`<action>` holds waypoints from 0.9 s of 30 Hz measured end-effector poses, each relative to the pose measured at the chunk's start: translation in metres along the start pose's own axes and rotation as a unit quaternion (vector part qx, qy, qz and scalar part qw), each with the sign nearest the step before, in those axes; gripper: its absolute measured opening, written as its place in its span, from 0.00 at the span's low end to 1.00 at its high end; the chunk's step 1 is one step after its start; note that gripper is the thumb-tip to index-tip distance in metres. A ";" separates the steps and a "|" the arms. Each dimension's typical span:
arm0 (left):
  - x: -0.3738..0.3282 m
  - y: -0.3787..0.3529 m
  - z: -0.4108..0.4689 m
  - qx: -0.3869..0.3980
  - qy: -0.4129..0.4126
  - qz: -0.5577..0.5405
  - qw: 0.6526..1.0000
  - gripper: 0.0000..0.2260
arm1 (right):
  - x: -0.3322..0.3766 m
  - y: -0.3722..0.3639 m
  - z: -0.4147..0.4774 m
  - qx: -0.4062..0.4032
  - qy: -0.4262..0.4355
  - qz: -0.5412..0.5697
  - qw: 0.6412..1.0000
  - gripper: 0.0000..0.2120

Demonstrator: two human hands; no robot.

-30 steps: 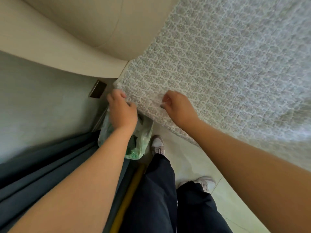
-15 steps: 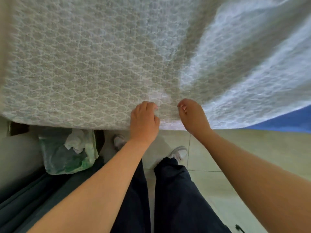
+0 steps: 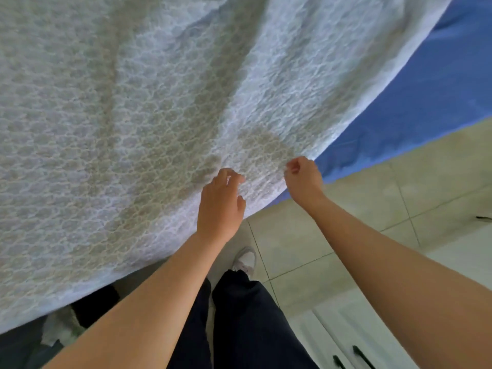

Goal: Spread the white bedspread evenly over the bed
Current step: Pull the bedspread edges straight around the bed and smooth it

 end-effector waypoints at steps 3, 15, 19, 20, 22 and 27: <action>-0.025 -0.025 0.033 0.061 -0.015 -0.034 0.997 0.17 | -0.011 0.038 0.041 -0.033 -0.029 0.010 0.999 0.13; -0.110 -0.072 0.161 0.123 -0.118 0.012 0.985 0.20 | -0.026 0.160 0.194 -0.180 -0.186 0.215 0.942 0.20; -0.145 -0.083 0.195 0.088 -0.119 0.028 0.989 0.25 | -0.034 0.193 0.237 -0.155 -0.132 0.172 0.964 0.25; -0.156 -0.087 0.204 0.088 -0.117 0.029 0.989 0.27 | -0.037 0.202 0.247 -0.154 -0.134 0.165 0.965 0.25; -0.172 -0.095 0.219 0.093 -0.099 0.044 0.990 0.29 | -0.043 0.217 0.260 -0.143 -0.142 0.150 0.968 0.20; -0.183 -0.116 0.248 0.079 -0.036 0.049 0.995 0.09 | -0.072 0.225 0.268 -0.049 -0.060 -0.046 0.996 0.10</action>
Point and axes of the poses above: each hand's wrist, its own z-axis towards the middle knuckle, its own y-axis out of the back of the hand, x = y × z, the point moved 2 cm from there along z, towards the middle knuckle, and after that the axes turned 8 degrees about -z, right-handed, at the moved point
